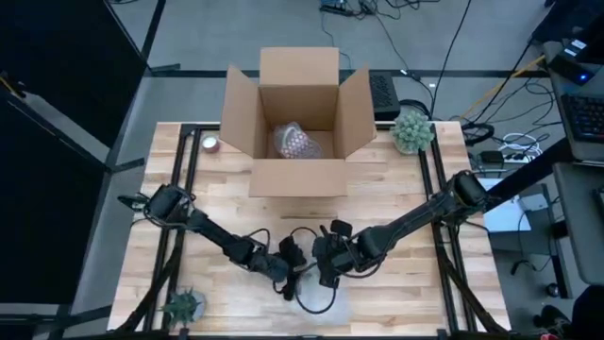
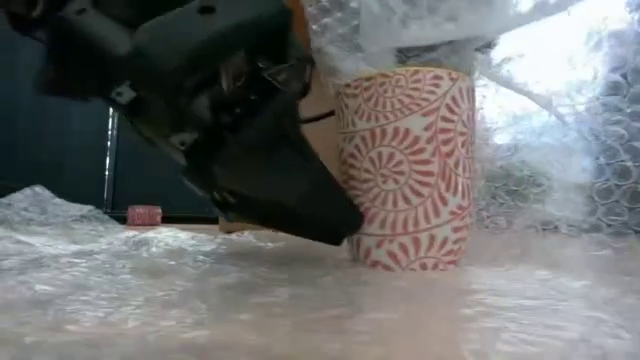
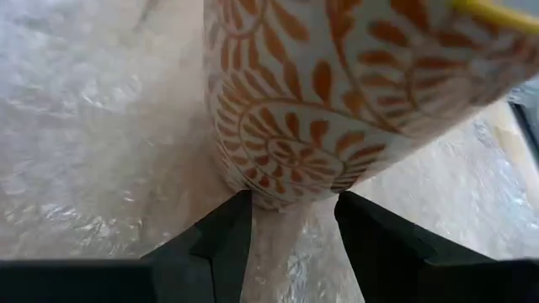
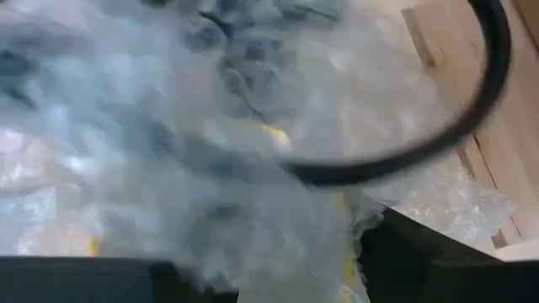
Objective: Wrap mug
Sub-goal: Wrap the yellow mug with the bubble wrap
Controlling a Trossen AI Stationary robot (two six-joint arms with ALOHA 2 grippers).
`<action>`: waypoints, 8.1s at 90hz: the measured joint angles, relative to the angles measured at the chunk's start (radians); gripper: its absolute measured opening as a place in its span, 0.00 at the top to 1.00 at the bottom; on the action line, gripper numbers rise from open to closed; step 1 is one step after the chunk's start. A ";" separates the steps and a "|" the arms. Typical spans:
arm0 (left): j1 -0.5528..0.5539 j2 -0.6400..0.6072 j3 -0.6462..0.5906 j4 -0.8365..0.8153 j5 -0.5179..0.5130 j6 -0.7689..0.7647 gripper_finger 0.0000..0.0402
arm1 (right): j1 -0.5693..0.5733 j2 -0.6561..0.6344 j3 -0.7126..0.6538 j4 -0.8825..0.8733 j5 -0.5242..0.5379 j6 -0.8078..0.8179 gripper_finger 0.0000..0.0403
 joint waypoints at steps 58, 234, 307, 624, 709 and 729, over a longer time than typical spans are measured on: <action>-0.101 -0.405 0.000 -0.298 -0.356 0.086 0.59 | 0.001 0.008 0.000 0.004 0.004 -0.006 0.58; -0.026 -0.113 -0.002 0.015 -0.177 0.150 0.59 | 0.217 -0.080 -0.063 -0.154 -0.078 0.176 0.58; -0.025 -0.118 0.096 0.037 -0.131 0.184 0.59 | 0.214 -0.052 -0.295 0.172 -0.021 0.258 0.58; 0.029 -0.049 0.091 0.075 -0.120 0.254 0.59 | 0.035 -0.191 0.015 -0.137 -0.209 -0.102 0.90; 0.029 -0.045 0.089 0.090 -0.113 0.254 0.59 | 0.045 0.081 0.023 -0.040 -0.152 -0.080 0.90; 0.029 -0.045 0.089 0.092 -0.113 0.255 0.59 | 0.046 -0.067 0.013 -0.089 -0.163 -0.085 0.90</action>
